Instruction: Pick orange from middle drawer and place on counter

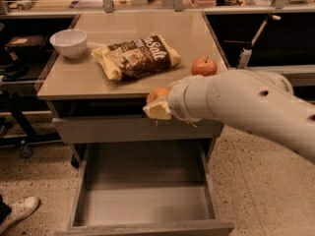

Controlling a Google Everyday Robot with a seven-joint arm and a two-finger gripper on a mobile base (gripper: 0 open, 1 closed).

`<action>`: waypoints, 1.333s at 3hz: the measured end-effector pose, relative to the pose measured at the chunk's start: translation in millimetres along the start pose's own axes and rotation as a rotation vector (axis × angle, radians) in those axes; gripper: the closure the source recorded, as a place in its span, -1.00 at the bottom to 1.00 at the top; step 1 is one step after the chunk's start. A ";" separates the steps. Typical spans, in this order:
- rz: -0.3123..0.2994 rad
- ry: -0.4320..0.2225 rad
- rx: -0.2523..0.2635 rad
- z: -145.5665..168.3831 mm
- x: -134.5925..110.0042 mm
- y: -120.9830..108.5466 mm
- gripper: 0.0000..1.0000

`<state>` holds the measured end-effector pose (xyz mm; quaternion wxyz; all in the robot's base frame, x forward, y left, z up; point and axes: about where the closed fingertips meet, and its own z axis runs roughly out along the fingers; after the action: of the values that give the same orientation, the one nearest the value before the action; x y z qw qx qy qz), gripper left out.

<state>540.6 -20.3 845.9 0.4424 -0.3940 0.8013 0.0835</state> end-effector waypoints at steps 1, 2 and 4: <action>-0.011 -0.008 0.055 -13.4 -32.4 -41.9 1.00; -0.048 -0.052 0.125 -28.7 -113.5 -116.9 1.00; -0.017 -0.072 0.156 -24.7 -119.0 -150.0 1.00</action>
Offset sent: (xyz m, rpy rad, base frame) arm 0.1100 -0.0357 0.1341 -0.0444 -0.1233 -0.0754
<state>666.0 -67.2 985.1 0.5007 -0.3621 0.7856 0.0310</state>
